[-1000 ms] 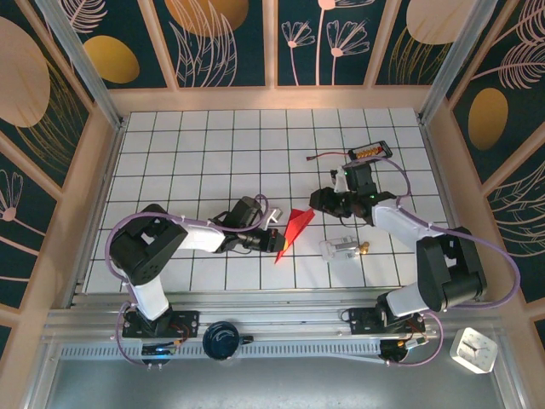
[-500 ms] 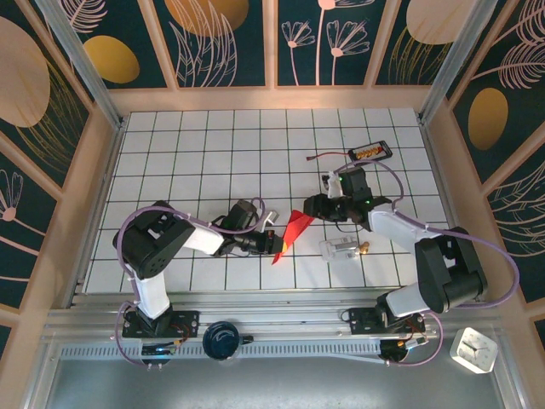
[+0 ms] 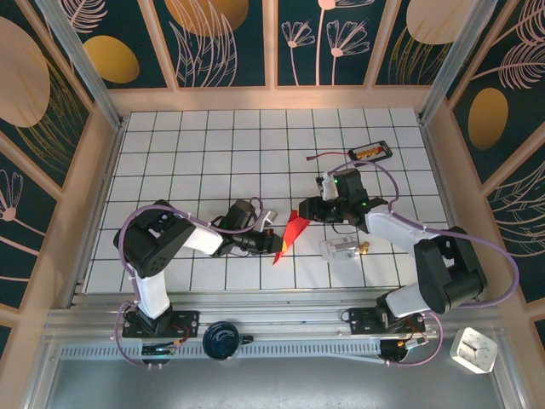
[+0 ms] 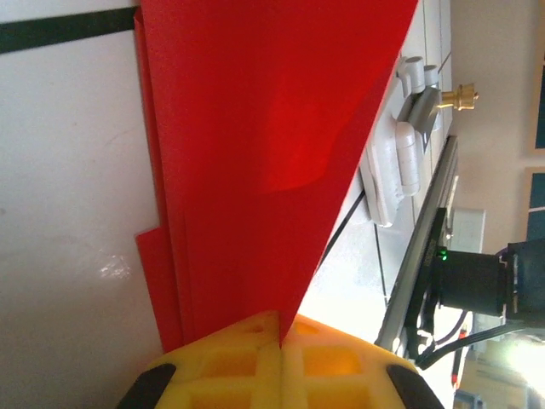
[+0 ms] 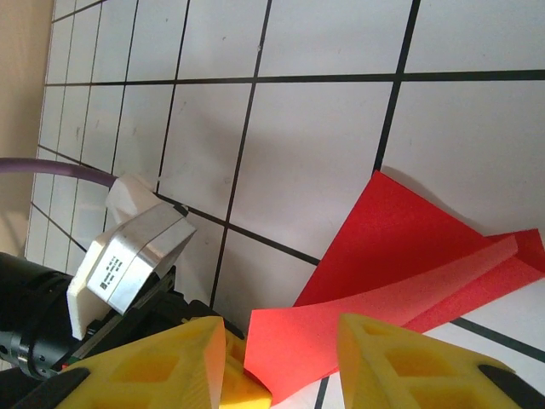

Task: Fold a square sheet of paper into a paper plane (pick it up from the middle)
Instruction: Fold the wing for the fifth time at the center of the table.

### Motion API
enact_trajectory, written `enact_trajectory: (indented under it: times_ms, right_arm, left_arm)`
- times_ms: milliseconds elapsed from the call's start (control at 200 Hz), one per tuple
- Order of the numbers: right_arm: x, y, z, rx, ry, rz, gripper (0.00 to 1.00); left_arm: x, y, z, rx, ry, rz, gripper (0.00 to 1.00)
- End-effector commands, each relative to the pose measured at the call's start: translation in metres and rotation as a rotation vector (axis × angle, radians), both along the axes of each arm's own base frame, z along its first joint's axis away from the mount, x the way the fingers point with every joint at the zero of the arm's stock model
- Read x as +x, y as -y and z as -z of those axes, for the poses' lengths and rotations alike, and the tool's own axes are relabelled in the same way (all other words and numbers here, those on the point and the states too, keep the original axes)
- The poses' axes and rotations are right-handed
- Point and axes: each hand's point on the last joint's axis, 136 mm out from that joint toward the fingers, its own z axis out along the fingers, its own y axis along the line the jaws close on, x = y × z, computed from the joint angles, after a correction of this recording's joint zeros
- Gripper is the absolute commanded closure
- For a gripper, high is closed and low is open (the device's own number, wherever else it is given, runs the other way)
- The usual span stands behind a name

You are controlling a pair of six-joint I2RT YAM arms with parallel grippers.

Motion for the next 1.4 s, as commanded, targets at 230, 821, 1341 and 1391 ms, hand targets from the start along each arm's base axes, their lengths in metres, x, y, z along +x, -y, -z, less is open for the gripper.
enact_trajectory:
  times_ms: [230, 821, 1341, 1391]
  right_arm:
    - [-0.011, -0.010, 0.006, 0.025, 0.010, -0.057, 0.67]
    - [-0.026, -0.036, 0.032, 0.013, -0.030, -0.145, 0.79]
    - [-0.023, -0.031, 0.050, -0.036, -0.045, -0.128, 0.81]
    - [-0.023, -0.032, 0.051, -0.038, -0.046, -0.129, 0.81]
  left_arm:
    - [0.004, 0.009, -0.017, -0.072, -0.077, -0.016, 1.00]
    - [-0.002, 0.010, -0.008, -0.086, -0.164, -0.014, 1.00]
    - [-0.005, 0.007, 0.000, -0.088, -0.205, -0.040, 1.00]
    - [-0.006, 0.006, 0.001, -0.086, -0.209, -0.044, 1.00]
